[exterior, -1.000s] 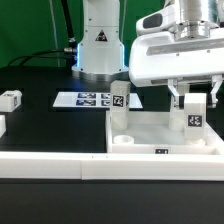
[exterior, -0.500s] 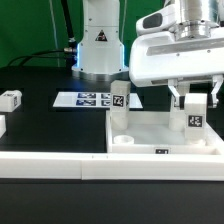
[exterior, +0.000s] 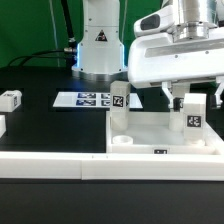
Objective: Assemble square table
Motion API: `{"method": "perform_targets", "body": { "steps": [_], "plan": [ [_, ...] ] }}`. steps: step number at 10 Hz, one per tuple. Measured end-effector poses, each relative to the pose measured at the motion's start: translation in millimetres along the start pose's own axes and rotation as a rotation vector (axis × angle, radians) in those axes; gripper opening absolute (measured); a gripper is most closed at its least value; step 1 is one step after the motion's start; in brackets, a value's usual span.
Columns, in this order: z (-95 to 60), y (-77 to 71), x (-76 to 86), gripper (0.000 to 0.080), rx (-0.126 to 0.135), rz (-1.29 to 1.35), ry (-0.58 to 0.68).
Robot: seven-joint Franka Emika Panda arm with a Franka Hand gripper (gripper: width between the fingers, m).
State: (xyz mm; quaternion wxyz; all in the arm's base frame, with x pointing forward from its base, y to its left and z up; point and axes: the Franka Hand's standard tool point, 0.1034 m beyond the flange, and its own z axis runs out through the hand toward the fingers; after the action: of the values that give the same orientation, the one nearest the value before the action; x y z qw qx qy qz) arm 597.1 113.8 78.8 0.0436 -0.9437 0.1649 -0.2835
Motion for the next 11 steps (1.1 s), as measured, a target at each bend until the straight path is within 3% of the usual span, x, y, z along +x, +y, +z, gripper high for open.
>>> {"method": "perform_targets", "body": {
  "steps": [1, 2, 3, 11],
  "plan": [
    [0.2, 0.1, -0.2, 0.0544, 0.000, 0.000, 0.000],
    [0.4, 0.3, -0.6, 0.0631, -0.001, 0.000, -0.001],
    [0.6, 0.5, -0.9, 0.0644, -0.001, 0.000, -0.001],
    [1.4, 1.0, -1.9, 0.0649, -0.002, -0.001, -0.003]
  ]
}}
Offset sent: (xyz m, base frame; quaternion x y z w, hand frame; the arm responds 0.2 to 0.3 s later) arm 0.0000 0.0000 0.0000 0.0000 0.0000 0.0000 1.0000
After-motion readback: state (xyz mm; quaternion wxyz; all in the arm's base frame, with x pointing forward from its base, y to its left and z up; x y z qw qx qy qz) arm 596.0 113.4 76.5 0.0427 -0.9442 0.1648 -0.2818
